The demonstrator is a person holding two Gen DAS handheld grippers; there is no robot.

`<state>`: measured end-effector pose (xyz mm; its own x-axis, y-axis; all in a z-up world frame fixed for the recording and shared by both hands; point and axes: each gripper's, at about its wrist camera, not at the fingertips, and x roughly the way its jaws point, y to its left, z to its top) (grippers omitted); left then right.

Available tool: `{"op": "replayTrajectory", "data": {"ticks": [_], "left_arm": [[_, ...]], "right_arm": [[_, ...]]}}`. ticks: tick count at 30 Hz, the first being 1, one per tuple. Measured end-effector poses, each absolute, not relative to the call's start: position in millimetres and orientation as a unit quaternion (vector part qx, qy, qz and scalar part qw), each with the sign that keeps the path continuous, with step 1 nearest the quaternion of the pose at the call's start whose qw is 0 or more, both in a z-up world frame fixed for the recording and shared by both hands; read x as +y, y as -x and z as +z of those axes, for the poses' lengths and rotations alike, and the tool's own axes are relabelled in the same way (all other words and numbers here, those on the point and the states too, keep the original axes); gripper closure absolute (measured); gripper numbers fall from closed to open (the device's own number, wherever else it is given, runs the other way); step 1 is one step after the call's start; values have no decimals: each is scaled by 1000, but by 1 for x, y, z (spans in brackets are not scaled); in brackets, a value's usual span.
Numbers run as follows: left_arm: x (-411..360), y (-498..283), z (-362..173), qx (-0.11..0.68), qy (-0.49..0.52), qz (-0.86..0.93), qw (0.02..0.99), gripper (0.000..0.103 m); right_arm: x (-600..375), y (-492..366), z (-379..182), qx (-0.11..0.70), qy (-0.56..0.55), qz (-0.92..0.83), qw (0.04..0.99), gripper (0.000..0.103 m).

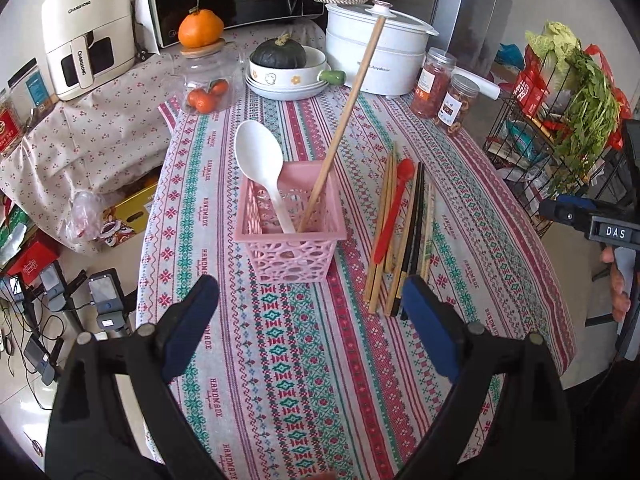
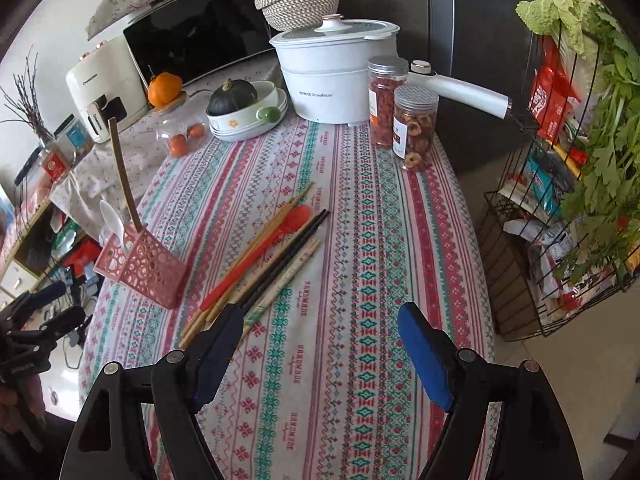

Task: Organize utensils
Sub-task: 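Lower the left tool onto a black chopstick and close on it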

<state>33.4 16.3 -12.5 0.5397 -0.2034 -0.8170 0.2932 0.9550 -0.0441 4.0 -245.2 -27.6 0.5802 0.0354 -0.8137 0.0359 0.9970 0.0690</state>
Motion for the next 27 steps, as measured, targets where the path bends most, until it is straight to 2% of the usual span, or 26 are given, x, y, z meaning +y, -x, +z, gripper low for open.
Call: {"op": "replayTrajectory", "data": {"ticks": [9, 18, 21, 24, 26, 27], "left_arm": [[-40, -29, -2, 459, -69, -166, 870, 10], [-111, -56, -28, 513, -89, -195, 831, 12], [-124, -74, -40, 537, -82, -195, 817, 23], [-136, -94, -52, 553, -78, -200, 805, 41], [-144, -109, -62, 564, -78, -196, 798, 58], [-147, -117, -67, 570, -78, -193, 795, 61]], "right_arm": [[-289, 10, -31, 473, -84, -16, 877, 22], [-335, 10, -32, 480, -144, -43, 864, 21], [-346, 9, -36, 487, -158, -52, 857, 21], [-352, 5, -41, 495, -153, -55, 854, 21], [-355, 2, -45, 501, -150, -58, 851, 21], [-356, 0, -47, 504, -149, -60, 848, 21]]}}
